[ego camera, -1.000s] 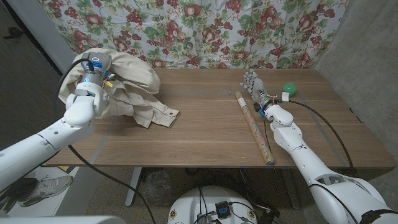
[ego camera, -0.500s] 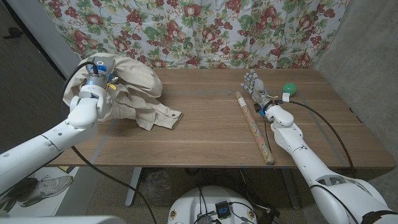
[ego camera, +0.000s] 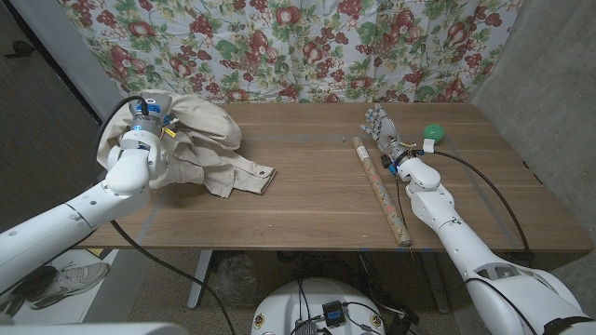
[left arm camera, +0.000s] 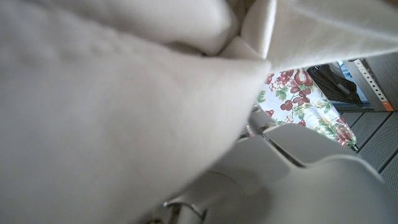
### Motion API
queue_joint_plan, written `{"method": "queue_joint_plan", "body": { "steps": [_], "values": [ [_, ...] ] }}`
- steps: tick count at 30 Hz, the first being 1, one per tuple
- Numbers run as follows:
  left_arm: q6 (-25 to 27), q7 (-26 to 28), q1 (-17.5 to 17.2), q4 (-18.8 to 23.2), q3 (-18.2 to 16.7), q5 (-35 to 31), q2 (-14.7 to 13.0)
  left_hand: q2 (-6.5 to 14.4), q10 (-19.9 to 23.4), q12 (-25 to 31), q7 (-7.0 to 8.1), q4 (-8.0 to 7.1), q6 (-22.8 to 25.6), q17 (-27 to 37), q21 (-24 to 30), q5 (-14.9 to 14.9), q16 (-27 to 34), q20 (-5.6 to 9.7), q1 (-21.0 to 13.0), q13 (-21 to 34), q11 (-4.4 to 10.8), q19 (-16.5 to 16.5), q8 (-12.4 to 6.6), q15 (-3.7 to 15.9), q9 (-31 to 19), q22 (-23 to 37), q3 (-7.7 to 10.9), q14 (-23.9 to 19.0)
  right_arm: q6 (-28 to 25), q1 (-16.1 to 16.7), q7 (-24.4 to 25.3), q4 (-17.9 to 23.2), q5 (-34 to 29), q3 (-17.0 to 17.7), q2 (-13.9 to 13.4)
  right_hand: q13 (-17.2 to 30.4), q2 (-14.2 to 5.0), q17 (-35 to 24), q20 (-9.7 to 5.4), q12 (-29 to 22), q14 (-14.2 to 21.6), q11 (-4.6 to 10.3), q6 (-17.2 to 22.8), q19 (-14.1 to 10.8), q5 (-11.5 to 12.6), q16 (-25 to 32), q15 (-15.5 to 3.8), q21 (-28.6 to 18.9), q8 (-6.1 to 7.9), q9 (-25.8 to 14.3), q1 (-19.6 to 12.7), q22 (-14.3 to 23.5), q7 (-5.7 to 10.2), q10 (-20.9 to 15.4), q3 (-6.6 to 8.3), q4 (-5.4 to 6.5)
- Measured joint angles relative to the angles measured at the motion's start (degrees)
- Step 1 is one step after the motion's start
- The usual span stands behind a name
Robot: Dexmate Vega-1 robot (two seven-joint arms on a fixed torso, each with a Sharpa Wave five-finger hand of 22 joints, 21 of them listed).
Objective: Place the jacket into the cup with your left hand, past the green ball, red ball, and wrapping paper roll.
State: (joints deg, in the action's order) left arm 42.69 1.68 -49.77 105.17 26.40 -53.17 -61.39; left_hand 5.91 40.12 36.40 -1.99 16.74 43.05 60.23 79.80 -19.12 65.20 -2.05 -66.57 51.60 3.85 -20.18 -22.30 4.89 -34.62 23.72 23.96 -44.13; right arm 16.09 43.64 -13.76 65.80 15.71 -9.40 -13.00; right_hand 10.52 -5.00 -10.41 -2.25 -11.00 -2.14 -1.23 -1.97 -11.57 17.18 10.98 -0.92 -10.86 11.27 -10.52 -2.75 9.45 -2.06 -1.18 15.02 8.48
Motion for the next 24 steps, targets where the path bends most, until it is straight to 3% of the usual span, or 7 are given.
{"method": "queue_joint_plan", "body": {
  "steps": [2, 3, 7, 8, 11, 16, 24],
  "values": [
    [0.1, -0.4, 0.1, 0.2, 0.3, -0.2, -0.2, 1.3, -2.9, -2.5, 0.11, 0.00, -2.2, -4.9, -0.4, 1.0, -8.2, -0.45, 0.7, -2.9, -0.06, 1.3, 2.96, -0.44, 1.9, -2.2, 0.02, 1.2, -0.1, 0.1, 0.0, 0.1, 0.0, 0.0, 0.0, 0.0, 0.00, 0.0, 0.00, 0.0, 0.0, 0.00, 0.0, 0.0, 0.0, 0.0, 0.00, 0.0, 0.00, 0.0, 0.0, 0.0, 0.00, 0.0, 0.00, 0.00],
    [0.2, -0.8, 0.2, 0.4, 0.4, -0.3, -0.3, 1.3, -4.4, -3.8, 0.33, -2.16, -3.4, -7.2, -0.4, 1.3, -12.1, -0.76, 0.7, -4.3, -0.29, 1.7, 4.36, -0.33, 2.8, -3.2, 2.51, 1.8, -0.1, 0.2, 0.0, 0.3, 0.0, 0.0, 0.0, 0.0, 0.00, 0.0, 0.00, 0.0, 0.0, 0.00, 0.0, 0.0, 0.0, 0.0, 0.00, 0.0, 0.00, 0.0, 0.0, 0.0, 0.00, 0.0, 0.00, 0.00],
    [0.3, -2.0, 0.3, 0.7, 0.8, -0.9, -0.6, 1.1, -9.1, -9.0, 1.65, -17.33, -8.2, -16.7, -1.0, 1.7, -26.2, -3.36, 3.8, -9.1, -0.45, 4.3, 8.75, -1.02, 5.5, -7.3, 16.09, 5.4, -0.3, 0.4, 0.1, 0.7, 0.0, 0.0, -0.1, 0.0, 0.00, 0.0, 0.00, 0.0, 0.0, 0.00, 0.0, 0.0, 0.0, 0.0, 0.00, 0.0, 0.00, 0.0, 0.0, 0.0, 0.00, 0.0, 0.00, 0.00],
    [0.3, -2.2, 0.4, 0.8, 0.9, -1.1, -0.7, 0.8, -10.7, -10.8, 1.96, -19.67, -9.9, -19.8, -1.5, 1.7, -30.3, -4.30, 5.4, -10.3, -0.52, 5.2, 9.71, -1.15, 6.3, -8.6, 17.20, 7.0, -0.3, 0.5, 0.1, 0.8, 0.0, 0.0, -0.1, 0.0, 0.00, 0.0, 0.00, 0.0, 0.0, 0.00, 0.0, 0.0, 0.0, 0.0, 0.00, 0.0, 0.00, 0.0, 0.0, 0.0, 0.00, 0.0, 0.00, 0.00],
    [0.3, -2.6, 0.4, 1.1, 1.0, -1.7, -0.9, -1.2, -15.3, -15.9, 2.57, -23.04, -15.2, -27.3, -3.8, 1.6, -40.0, -7.67, 10.0, -13.7, -0.82, 9.7, 11.38, -1.72, 8.1, -11.8, 16.61, 13.3, -0.4, 0.5, 0.1, 0.9, 0.0, 0.0, -0.1, 0.0, 0.00, 0.0, 0.00, 0.0, 0.0, 0.00, 0.0, 0.0, 0.0, 0.0, 0.00, 0.0, 0.00, 0.0, 0.0, 0.0, 0.00, 0.0, 0.00, 0.00],
    [0.0, -3.5, 0.1, 1.8, 1.1, -2.8, -1.5, -2.2, -19.4, -20.8, 4.38, -25.30, -21.7, -34.3, -8.0, 1.6, -48.2, -9.91, 15.2, -17.0, -0.80, 17.7, 11.91, -2.23, 10.4, -13.6, 14.81, 20.7, -0.4, 0.7, 0.2, 1.1, 0.0, 0.0, -0.1, 0.0, 0.00, 0.0, 0.00, 0.0, 0.0, 0.00, 0.0, 0.0, 0.0, 0.0, 0.00, 0.0, 0.00, 0.0, 0.0, 0.0, 0.00, 0.0, -0.24, -0.24],
    [-1.3, -3.9, -0.5, 2.4, 0.9, -4.8, -1.9, -2.0, -26.0, -24.6, 5.71, -23.55, -29.1, -40.5, -12.2, 2.7, -54.3, -10.14, 17.1, -20.0, -1.51, 24.4, 12.14, -4.41, 13.6, -13.9, 12.91, 28.8, -0.4, 0.7, 0.2, 1.1, 0.0, 0.0, -0.1, 0.0, 0.00, 0.0, 0.00, 0.0, -0.4, 0.00, 0.0, 0.0, 0.0, 0.0, 0.35, 0.0, 0.00, 0.0, 0.0, 0.0, 0.00, 0.0, -0.24, -0.24]
  ]
}}
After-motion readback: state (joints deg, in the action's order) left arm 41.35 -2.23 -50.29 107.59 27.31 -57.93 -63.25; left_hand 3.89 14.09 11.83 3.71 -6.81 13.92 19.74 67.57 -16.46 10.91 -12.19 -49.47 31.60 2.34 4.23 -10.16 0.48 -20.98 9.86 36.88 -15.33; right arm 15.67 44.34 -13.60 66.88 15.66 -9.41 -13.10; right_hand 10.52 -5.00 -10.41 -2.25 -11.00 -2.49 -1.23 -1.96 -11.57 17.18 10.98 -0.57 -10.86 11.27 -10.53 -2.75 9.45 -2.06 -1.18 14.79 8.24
